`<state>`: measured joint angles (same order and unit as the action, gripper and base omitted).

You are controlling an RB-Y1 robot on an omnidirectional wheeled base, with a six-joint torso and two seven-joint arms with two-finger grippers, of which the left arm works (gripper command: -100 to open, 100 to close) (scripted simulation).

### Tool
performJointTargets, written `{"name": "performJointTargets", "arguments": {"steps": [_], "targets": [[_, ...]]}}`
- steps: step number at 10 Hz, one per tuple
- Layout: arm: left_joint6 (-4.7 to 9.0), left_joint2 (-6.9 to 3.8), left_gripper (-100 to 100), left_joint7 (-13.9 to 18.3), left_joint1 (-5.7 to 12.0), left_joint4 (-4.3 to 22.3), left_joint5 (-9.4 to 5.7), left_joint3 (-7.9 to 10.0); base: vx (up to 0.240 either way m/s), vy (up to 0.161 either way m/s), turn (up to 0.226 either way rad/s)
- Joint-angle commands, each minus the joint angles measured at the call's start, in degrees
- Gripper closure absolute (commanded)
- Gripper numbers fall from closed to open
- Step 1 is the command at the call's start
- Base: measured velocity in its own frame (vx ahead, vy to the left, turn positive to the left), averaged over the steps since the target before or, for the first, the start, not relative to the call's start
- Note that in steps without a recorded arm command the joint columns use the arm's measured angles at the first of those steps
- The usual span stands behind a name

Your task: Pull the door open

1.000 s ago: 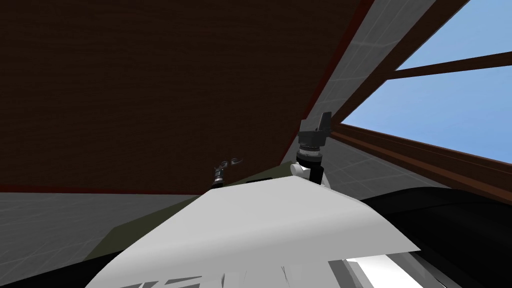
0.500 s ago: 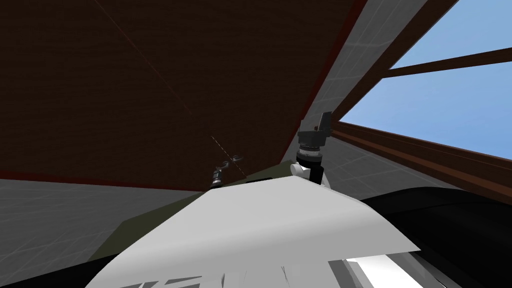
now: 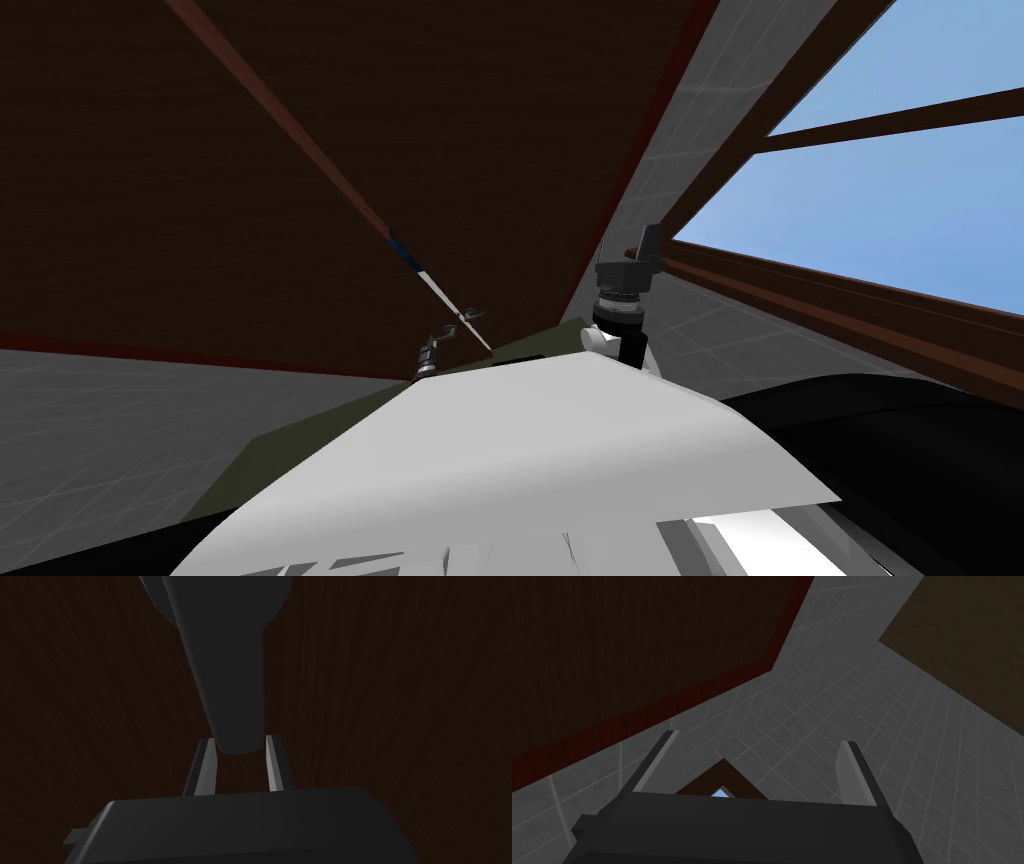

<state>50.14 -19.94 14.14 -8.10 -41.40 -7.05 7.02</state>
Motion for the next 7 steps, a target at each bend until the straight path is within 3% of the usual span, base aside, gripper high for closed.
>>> {"name": "performJointTargets", "arguments": {"steps": [1, 2, 3, 7], "targets": [[0.27, -1.56, 100, 0.8, -1.58, 0.8, -0.36, 0.65, -0.125, -0.053, -0.079], [0.27, -1.56, 100, 0.8, -1.58, 0.7, -0.36, 0.65, -0.109, -0.034, -0.020], [1.17, -2.17, 100, 1.7, -2.15, 0.9, -0.20, 0.25, -0.110, -0.021, -0.119], [3.72, -2.82, 100, 3.8, -2.66, 0.7, 0.71, -1.85, -0.119, 0.023, -0.153]]}}
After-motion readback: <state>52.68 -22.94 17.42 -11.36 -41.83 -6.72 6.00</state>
